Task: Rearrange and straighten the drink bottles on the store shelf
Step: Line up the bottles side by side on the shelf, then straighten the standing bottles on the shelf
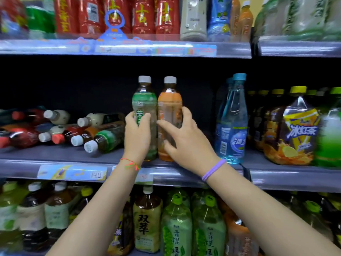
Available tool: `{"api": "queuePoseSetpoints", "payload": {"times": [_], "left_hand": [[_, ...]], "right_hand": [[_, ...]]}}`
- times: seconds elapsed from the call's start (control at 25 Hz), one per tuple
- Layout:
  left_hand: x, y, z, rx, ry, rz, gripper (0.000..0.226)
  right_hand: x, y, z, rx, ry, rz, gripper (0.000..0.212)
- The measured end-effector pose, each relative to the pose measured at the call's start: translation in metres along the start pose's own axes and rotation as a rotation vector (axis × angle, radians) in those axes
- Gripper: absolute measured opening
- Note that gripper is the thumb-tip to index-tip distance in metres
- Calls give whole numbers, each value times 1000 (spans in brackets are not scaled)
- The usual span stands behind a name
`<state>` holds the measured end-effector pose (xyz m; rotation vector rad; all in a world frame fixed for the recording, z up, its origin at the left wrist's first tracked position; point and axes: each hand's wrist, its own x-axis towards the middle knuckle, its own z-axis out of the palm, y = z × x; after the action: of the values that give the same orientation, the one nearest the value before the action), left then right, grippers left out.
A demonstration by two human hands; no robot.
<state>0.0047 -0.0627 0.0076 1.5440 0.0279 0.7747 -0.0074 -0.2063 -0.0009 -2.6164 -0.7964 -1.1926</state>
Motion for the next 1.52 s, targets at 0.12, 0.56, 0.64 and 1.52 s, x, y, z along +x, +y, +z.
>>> {"api": "queuePoseSetpoints", "payload": {"times": [0.12,0.56,0.64,1.52], "left_hand": [[-5,5,3,-25,-115,-9,30],[-5,-12,45,633,-577,433,26],[7,-14,33,894,-513,584,27],[42,-11,-56,239,97,830,29]], "right_hand": [[3,7,2,-163,91,58,40],[-8,24,-8,-294,315,163,28],[-9,22,-6,-314,244,76,16],[57,2,47,-343,-404,28,33]]}}
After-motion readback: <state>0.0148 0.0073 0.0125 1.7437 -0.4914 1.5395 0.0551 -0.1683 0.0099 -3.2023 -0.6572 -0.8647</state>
